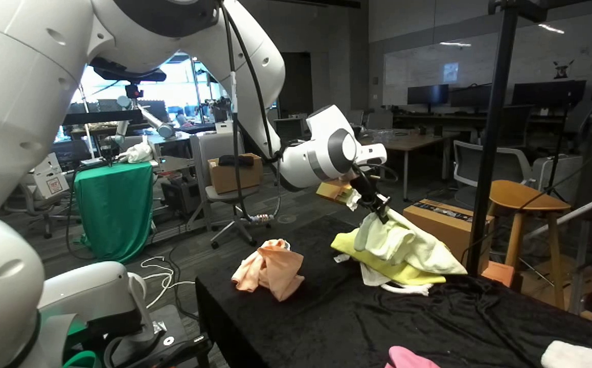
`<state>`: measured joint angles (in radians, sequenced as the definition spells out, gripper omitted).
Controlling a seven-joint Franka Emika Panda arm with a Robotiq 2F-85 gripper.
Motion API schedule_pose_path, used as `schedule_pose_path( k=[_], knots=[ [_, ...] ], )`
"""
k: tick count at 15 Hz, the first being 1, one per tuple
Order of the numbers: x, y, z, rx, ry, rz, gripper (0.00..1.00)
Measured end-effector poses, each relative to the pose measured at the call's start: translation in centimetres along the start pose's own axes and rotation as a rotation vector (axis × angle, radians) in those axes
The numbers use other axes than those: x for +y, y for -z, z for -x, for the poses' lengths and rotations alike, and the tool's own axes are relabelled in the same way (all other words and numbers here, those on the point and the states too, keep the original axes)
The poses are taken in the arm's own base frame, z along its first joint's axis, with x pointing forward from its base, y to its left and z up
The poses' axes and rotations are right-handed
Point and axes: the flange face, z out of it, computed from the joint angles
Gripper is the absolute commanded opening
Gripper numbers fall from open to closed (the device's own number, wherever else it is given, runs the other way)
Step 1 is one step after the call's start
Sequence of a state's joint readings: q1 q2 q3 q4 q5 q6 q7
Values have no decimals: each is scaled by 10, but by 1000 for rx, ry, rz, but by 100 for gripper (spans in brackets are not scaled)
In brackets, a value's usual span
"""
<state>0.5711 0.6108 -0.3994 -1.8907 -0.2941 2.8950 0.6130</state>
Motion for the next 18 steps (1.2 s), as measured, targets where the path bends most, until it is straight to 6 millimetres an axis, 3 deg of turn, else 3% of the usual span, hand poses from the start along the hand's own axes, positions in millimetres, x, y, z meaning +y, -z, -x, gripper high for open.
schedule_pose_path(
  k=[8,12,18],
  knots=[
    [11,-15,4,-21,-13,15,98],
    [24,-21,4,-33,-30,43,100],
    [84,-39,10,-63,-163,137,100]
  ],
)
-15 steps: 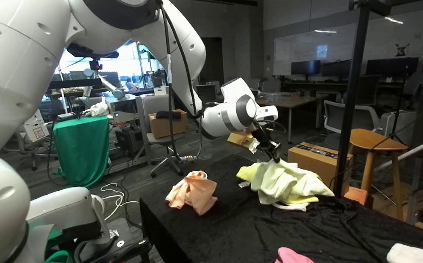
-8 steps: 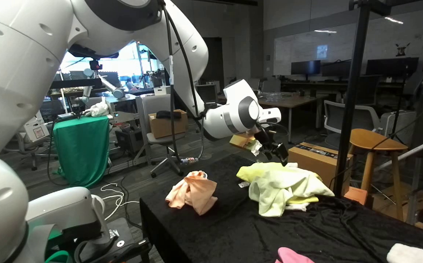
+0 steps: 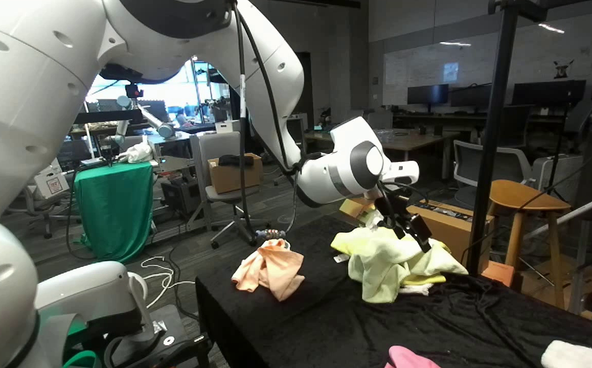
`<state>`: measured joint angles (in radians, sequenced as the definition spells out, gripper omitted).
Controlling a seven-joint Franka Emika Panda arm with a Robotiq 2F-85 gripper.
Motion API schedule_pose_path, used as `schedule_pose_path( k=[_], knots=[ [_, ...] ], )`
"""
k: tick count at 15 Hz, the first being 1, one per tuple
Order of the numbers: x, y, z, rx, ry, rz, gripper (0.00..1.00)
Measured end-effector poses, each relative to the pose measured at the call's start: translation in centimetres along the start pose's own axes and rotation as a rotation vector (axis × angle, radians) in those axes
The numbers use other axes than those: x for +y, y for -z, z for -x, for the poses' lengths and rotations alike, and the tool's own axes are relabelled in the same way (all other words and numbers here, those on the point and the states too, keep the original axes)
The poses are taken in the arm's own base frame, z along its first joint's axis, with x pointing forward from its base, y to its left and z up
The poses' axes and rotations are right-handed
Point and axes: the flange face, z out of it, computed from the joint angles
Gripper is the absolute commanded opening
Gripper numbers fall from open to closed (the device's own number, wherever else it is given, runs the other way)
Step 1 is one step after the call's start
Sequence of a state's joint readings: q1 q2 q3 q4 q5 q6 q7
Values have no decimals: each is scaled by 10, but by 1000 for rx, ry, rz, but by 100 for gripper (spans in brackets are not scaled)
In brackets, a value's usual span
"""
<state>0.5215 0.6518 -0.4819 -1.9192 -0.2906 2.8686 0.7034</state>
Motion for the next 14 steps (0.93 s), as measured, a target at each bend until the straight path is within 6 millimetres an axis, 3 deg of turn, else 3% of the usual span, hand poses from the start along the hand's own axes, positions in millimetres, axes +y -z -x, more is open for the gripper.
schedule_pose_path(
  k=[6,11,14],
  knots=[
    [63,-23,4,-80,-160,9,100],
    [118,-20,-23,-140,-278,-81,100],
    [153,-28,-45,-167,-366,-86,100]
  ],
)
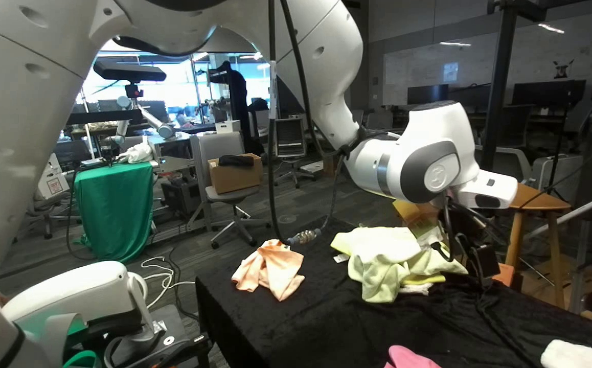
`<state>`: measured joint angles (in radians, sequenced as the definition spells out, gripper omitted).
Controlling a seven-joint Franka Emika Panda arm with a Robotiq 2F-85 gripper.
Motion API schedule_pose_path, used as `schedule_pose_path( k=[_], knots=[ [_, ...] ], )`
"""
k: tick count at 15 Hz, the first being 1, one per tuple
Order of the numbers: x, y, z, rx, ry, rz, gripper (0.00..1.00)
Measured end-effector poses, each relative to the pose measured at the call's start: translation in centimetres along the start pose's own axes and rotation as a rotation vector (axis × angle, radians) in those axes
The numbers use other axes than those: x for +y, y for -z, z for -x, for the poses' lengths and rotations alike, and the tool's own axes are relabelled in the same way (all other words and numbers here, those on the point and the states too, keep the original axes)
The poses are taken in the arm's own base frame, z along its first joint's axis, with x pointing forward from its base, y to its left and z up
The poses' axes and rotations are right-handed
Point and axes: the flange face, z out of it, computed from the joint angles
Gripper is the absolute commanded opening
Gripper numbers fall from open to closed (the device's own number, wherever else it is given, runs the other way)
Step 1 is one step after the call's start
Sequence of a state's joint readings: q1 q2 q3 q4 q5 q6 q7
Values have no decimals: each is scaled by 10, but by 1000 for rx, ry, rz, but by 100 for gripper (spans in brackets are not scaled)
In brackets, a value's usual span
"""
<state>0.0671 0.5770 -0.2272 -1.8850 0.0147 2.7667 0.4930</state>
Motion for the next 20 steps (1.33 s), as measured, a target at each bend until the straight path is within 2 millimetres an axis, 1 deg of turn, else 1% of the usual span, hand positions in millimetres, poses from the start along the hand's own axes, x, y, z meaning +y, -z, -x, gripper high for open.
schedule_pose_path(
  k=[2,5,11,13,16,20],
  knots=[
    [16,-6,-21,-8,-53,12,100],
    [33,-21,-48,-14,-124,30,100],
    [49,-63,-84,-45,-290,66,100],
    [53,-76,-94,-54,-355,78,100],
    [61,-95,-104,-69,-451,114,100],
    [74,-119,-107,-83,-572,179,100]
  ],
)
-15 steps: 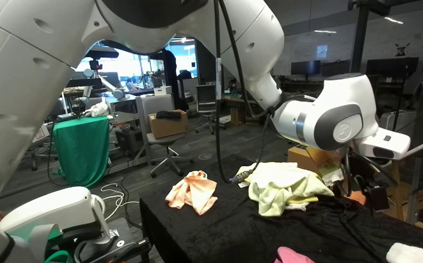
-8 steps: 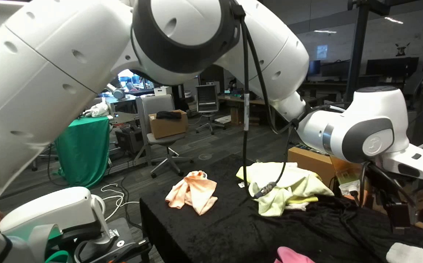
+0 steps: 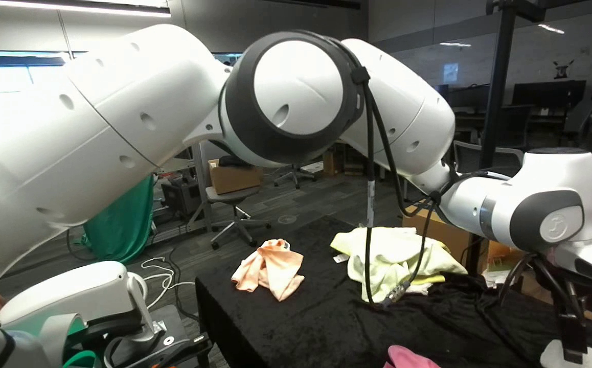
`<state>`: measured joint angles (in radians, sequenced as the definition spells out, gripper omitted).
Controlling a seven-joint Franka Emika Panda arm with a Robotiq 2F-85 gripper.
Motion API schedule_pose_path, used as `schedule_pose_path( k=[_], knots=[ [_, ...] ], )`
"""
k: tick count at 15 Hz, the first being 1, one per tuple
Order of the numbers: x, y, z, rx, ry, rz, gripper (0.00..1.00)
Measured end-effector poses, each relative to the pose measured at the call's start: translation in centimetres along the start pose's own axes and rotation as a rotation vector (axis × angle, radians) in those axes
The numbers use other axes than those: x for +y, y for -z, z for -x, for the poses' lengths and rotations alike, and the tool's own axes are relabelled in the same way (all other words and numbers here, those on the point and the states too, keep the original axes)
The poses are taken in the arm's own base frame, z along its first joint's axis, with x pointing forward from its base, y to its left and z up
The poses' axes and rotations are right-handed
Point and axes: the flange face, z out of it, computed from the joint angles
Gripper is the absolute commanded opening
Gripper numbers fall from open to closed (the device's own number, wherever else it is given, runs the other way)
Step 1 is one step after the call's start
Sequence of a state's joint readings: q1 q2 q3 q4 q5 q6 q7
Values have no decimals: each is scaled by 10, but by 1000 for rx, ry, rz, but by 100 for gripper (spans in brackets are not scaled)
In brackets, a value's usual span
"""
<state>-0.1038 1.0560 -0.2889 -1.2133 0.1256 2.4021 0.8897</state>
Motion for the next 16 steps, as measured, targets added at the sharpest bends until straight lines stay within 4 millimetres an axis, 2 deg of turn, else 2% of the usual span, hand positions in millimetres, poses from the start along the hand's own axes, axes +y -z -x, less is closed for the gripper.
schedule_pose_path(
  k=[6,16],
  knots=[
    [4,-24,-3,11,-111,90,100],
    [-18,-32,1,46,-199,118,100]
  ],
)
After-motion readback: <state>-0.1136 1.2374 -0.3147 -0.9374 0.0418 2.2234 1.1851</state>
